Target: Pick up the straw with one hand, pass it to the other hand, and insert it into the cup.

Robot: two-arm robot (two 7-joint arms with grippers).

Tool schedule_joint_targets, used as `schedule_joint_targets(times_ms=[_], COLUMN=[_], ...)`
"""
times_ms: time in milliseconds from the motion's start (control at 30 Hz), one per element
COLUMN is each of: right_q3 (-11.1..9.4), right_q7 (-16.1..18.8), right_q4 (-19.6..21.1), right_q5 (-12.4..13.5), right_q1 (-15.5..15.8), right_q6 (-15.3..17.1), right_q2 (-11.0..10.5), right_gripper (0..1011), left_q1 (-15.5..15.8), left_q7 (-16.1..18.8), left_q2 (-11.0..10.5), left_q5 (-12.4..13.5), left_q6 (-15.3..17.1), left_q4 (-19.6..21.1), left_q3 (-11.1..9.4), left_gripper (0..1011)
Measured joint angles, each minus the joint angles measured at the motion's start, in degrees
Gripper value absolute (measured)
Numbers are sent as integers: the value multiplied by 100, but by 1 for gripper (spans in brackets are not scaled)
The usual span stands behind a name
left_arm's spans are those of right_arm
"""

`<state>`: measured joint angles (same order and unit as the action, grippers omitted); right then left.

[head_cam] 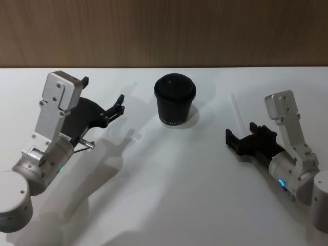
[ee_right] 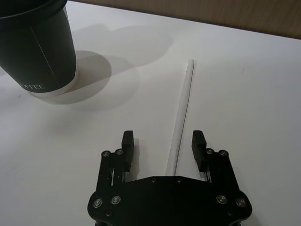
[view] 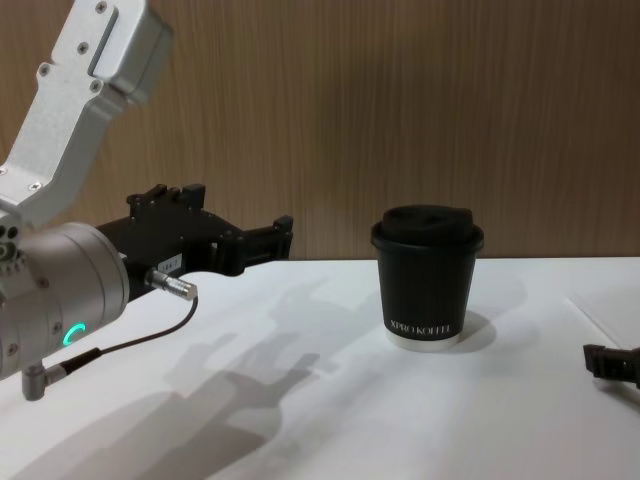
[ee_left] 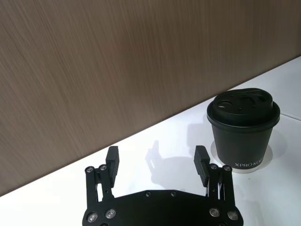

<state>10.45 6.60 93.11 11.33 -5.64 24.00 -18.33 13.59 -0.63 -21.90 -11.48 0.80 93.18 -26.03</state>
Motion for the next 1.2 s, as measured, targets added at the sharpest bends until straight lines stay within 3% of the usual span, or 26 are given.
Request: schedule_joint_targets(times_ms=[733,1200], right_q3=[9,16], right_q7=[-3,-14], right_q4=[-15,-15], right_q5=[-44,-95], right_q1=[-5,-4], right_q6=[30,-8], right_q2=[7,4], right_gripper=[66,9], left_q1=[0,0], left_q7=[0,0], left_q2=[0,0], left_q5=[0,0], left_q6=[0,0], left_q4=[0,0], left_q3=[0,0], left_gripper=[1003,1003])
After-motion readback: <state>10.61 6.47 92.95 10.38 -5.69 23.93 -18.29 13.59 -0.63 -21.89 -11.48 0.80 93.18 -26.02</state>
